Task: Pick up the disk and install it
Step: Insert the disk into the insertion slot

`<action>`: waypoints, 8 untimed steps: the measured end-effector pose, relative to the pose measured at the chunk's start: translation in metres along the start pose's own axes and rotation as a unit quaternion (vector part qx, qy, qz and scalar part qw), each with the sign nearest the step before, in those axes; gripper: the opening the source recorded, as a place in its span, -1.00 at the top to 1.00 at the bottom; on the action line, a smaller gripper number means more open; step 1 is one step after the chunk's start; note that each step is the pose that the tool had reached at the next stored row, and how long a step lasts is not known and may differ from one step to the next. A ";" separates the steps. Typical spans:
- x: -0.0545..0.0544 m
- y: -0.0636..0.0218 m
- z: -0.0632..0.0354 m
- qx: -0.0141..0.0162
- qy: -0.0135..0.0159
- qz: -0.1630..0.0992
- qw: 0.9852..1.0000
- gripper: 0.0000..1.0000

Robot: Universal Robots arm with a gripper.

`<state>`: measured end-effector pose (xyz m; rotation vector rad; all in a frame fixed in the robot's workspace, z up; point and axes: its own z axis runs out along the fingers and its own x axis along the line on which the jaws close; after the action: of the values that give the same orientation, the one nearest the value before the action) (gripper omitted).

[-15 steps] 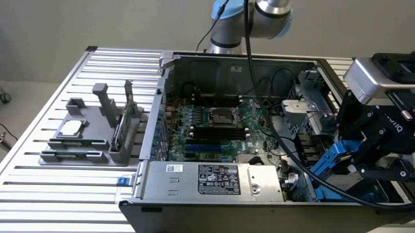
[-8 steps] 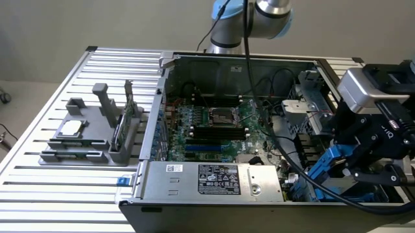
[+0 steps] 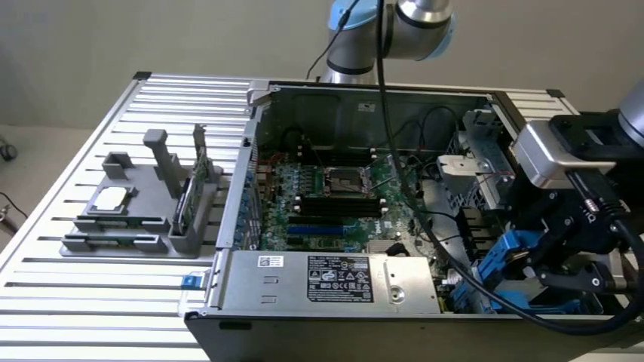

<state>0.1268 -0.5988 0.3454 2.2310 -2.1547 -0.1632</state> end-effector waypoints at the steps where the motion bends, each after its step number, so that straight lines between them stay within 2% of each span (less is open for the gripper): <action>1: 0.000 -0.0001 0.0010 0.000 0.000 0.000 1.000 0.35; 3: -0.001 -0.0005 0.0024 0.000 -0.001 -0.001 1.000 0.33; 4: -0.001 -0.0005 0.0021 0.000 0.000 0.000 1.000 0.33; 5: -0.001 -0.0004 0.0018 0.000 0.001 0.000 1.000 0.21; 8: -0.003 -0.0004 0.0014 0.000 0.004 0.000 1.000 0.21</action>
<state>0.1270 -0.5961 0.3441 2.2275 -2.1508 -0.1560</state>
